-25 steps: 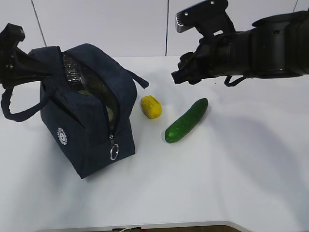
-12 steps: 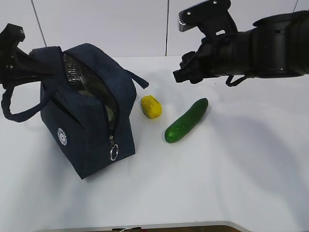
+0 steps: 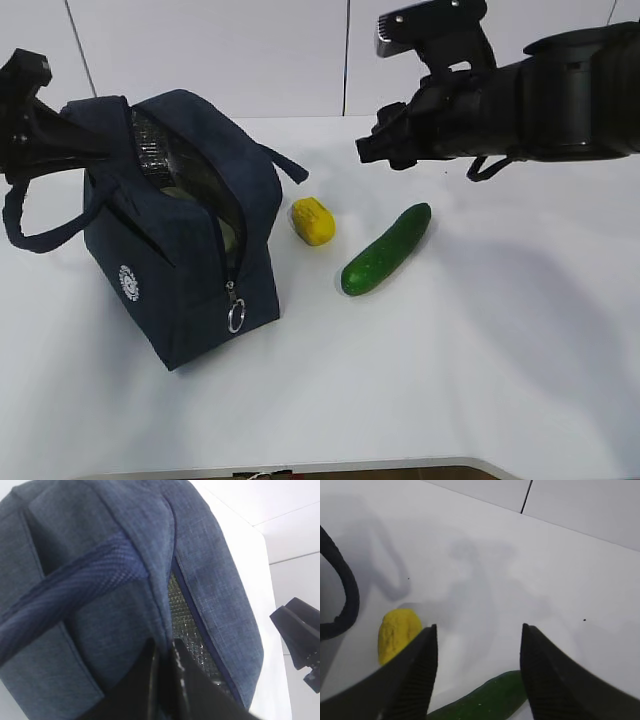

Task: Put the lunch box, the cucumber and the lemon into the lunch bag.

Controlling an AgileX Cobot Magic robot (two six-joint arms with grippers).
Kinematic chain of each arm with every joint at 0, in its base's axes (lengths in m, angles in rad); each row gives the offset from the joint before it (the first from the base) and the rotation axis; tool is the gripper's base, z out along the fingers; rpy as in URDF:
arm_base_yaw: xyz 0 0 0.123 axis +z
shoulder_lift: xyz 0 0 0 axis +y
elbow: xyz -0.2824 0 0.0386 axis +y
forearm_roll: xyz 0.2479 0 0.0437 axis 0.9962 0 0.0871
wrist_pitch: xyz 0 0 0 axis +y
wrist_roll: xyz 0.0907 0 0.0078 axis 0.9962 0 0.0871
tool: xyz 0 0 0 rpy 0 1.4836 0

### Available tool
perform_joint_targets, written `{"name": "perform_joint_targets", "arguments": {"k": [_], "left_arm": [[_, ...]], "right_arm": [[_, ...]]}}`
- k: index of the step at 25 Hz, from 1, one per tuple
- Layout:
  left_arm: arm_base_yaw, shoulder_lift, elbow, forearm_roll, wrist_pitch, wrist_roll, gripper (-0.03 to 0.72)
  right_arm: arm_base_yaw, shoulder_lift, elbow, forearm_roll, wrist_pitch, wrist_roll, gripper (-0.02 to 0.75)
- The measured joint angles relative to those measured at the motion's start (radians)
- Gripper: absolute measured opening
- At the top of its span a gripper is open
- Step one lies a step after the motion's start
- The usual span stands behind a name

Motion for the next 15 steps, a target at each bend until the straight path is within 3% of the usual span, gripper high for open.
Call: {"name": "perform_joint_targets", "arguments": {"k": [15], "left_arm": [[0.0,0.0,0.0,0.0,0.0,0.0,-0.009]], "right_arm": [[0.0,-0.003,0.0,0.0,0.0,0.018,0.426]]}}
